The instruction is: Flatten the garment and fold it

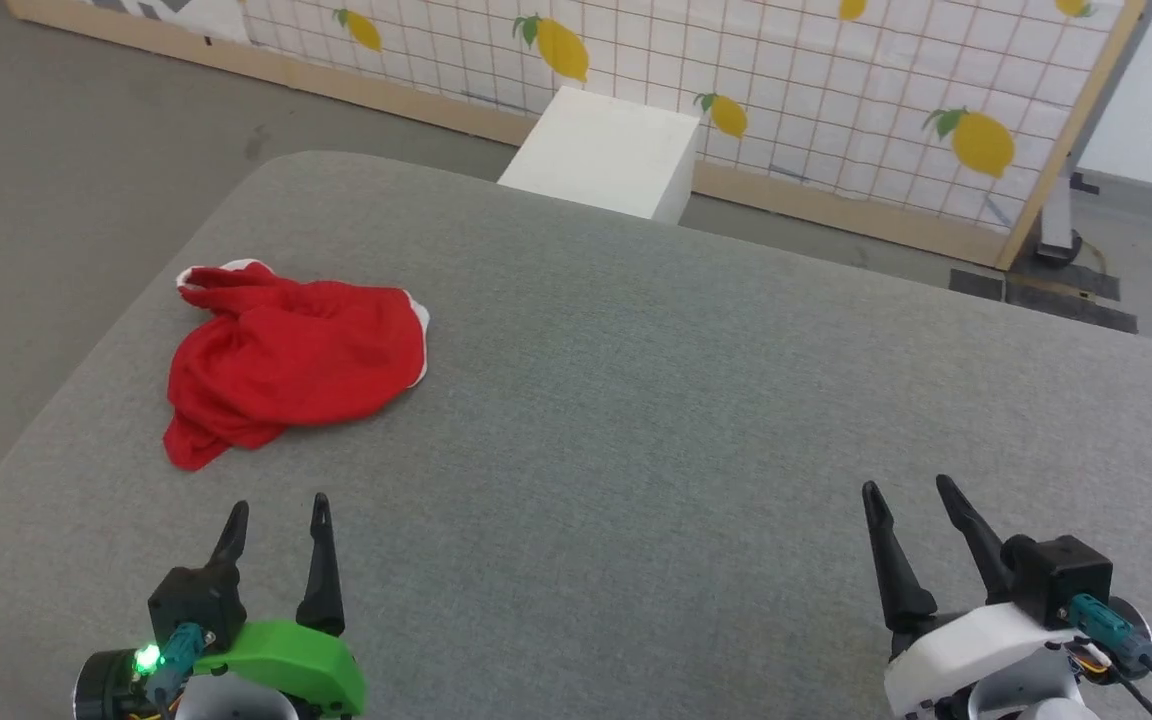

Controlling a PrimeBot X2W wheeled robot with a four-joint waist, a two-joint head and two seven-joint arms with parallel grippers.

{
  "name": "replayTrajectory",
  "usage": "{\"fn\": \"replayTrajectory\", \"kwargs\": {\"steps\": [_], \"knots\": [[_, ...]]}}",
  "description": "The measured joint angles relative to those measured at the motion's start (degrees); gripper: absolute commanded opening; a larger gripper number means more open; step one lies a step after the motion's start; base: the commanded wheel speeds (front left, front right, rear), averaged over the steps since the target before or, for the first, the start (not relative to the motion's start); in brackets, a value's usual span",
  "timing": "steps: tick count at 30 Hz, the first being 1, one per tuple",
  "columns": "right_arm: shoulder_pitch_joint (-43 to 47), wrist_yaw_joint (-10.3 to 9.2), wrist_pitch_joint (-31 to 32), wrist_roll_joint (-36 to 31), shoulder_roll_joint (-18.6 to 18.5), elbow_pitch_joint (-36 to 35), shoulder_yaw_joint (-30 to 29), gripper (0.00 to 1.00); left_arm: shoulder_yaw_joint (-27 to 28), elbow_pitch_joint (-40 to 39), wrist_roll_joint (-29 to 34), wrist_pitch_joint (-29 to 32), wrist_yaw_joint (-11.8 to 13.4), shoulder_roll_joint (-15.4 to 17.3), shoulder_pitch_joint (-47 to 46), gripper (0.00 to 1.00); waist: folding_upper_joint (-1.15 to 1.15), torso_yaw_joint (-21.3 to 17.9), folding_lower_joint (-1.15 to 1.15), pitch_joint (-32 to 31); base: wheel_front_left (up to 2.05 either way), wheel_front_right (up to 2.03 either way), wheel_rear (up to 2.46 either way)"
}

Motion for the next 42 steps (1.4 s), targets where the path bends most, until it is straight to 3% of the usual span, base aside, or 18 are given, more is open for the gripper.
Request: {"fn": "replayTrajectory", "kwargs": {"steps": [42], "knots": [[0.06, 0.0, -4.81, 3.03, 0.0, 5.46, 0.19, 1.0, 1.29, 4.28, -1.35, -4.95, -1.1, 0.03, 0.89, 1.0, 0.0, 9.49, 0.0, 0.5, 0.0, 0.0, 0.0]]}}
